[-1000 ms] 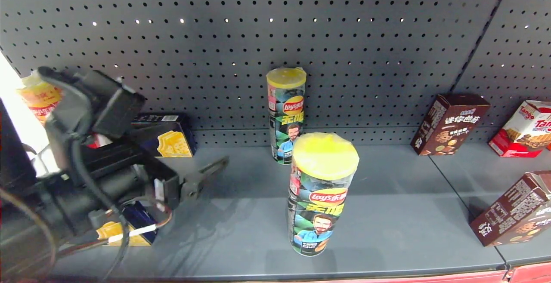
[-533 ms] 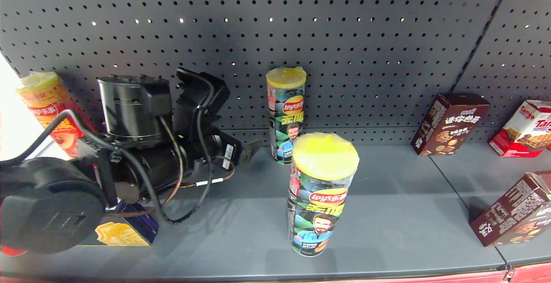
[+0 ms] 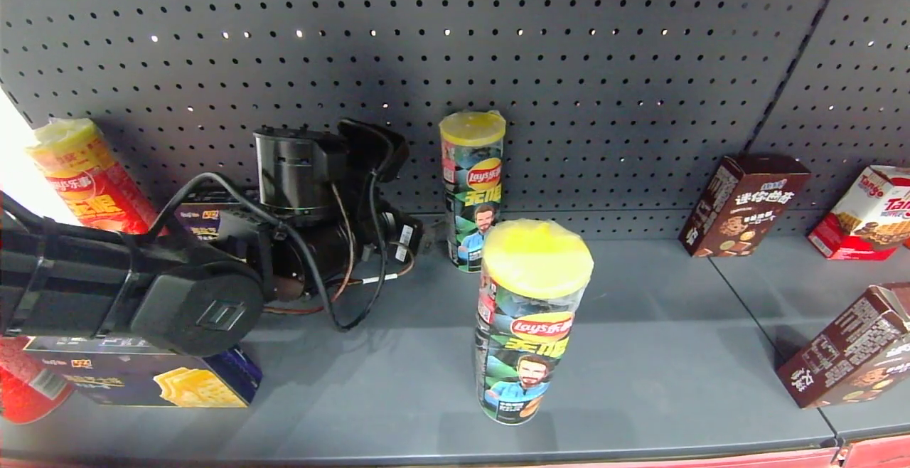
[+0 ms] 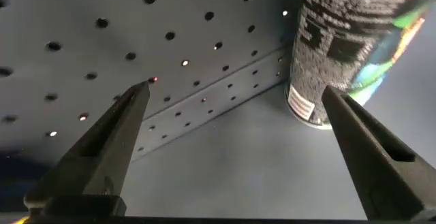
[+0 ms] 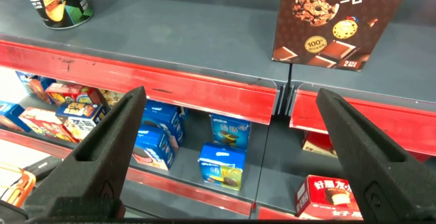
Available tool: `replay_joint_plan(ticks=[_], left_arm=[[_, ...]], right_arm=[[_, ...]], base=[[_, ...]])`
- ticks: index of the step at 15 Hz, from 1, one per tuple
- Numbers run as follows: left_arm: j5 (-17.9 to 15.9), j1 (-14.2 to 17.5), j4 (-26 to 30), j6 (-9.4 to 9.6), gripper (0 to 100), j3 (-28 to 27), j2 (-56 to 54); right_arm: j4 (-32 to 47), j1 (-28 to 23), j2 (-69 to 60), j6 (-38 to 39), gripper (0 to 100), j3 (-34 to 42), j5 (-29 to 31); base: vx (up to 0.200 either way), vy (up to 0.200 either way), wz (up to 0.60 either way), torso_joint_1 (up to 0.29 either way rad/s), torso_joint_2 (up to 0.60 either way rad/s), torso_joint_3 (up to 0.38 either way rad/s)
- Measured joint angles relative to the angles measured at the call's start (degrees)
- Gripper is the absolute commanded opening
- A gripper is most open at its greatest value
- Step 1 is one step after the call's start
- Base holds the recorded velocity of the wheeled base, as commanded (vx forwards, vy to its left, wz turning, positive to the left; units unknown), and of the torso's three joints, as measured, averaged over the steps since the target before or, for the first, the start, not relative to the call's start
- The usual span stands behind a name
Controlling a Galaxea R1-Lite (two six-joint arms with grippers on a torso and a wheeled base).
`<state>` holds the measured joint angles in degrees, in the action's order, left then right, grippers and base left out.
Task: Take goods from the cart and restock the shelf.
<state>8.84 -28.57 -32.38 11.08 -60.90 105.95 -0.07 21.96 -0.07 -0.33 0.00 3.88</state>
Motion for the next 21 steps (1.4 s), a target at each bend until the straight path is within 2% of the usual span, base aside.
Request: replay_joint_plan(ticks=[5, 13, 17, 21], left_arm=[[1.9, 0.4, 0.0, 0.00, 100, -2.9, 2.5], [2.9, 0.1, 0.0, -0.02, 100, -5.9, 5.0], [2.9, -0.3, -0.2, 0.09, 100, -2.9, 3.4], [2.6, -0.7, -0.1, -0.30, 100, 3.2, -3.3]], right_arm=[[0.0, 0.0, 0.0, 0.0, 100, 0.0, 0.0], [0.0, 0.0, 0.0, 0.0, 100, 0.0, 0.0], [0.0, 0.0, 0.0, 0.0, 100, 0.0, 0.0], [0.0, 0.0, 0.0, 0.0, 100, 0.0, 0.0]], base=[[0.000, 0.000, 0.00, 0.000, 0.00, 0.000], [0.000, 0.000, 0.00, 0.000, 0.00, 0.000], [0.000, 0.000, 0.00, 0.000, 0.00, 0.000], [0.000, 0.000, 0.00, 0.000, 0.00, 0.000]])
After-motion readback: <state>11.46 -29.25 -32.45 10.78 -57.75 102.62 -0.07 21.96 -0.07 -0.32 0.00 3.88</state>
